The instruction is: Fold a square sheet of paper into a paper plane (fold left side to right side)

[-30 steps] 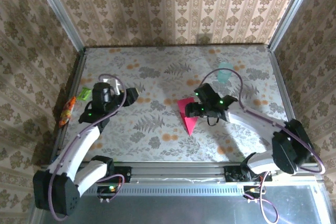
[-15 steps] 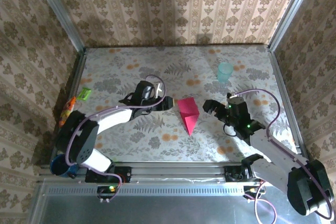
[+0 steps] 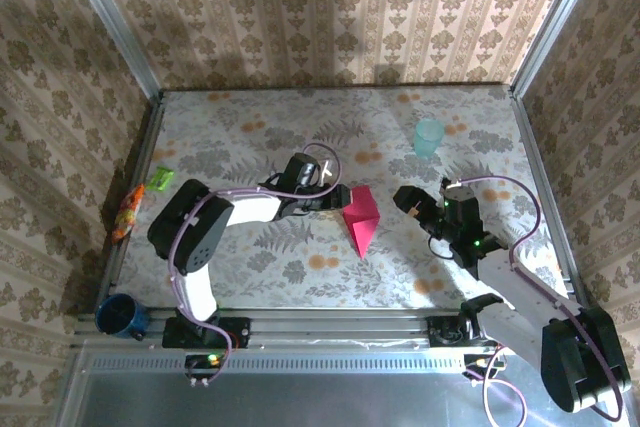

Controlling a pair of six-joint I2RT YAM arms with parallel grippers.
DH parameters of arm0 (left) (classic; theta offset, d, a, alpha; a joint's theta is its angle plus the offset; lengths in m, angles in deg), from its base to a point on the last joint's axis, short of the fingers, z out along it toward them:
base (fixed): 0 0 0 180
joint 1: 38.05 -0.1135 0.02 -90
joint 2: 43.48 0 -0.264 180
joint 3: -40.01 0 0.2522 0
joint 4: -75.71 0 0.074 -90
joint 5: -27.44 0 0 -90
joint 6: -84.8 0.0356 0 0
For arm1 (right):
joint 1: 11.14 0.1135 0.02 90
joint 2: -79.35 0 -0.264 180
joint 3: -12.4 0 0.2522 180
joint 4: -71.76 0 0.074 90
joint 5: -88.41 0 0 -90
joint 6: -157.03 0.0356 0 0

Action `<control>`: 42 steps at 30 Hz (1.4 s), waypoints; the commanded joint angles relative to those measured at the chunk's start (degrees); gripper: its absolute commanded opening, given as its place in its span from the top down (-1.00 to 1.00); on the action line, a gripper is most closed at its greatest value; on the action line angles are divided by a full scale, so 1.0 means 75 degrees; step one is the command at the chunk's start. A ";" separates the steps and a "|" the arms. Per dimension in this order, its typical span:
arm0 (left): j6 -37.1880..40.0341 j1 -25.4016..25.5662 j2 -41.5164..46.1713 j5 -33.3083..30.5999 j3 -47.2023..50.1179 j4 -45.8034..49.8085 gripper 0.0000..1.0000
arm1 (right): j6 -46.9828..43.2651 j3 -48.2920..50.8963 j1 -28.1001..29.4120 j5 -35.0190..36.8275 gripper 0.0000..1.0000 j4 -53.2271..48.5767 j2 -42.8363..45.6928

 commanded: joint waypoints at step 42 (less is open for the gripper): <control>0.0671 -0.2115 0.3043 0.5015 0.1900 -0.1550 1.00 | -0.1470 -0.2219 0.1406 -0.4736 -0.80 0.3462 -0.4090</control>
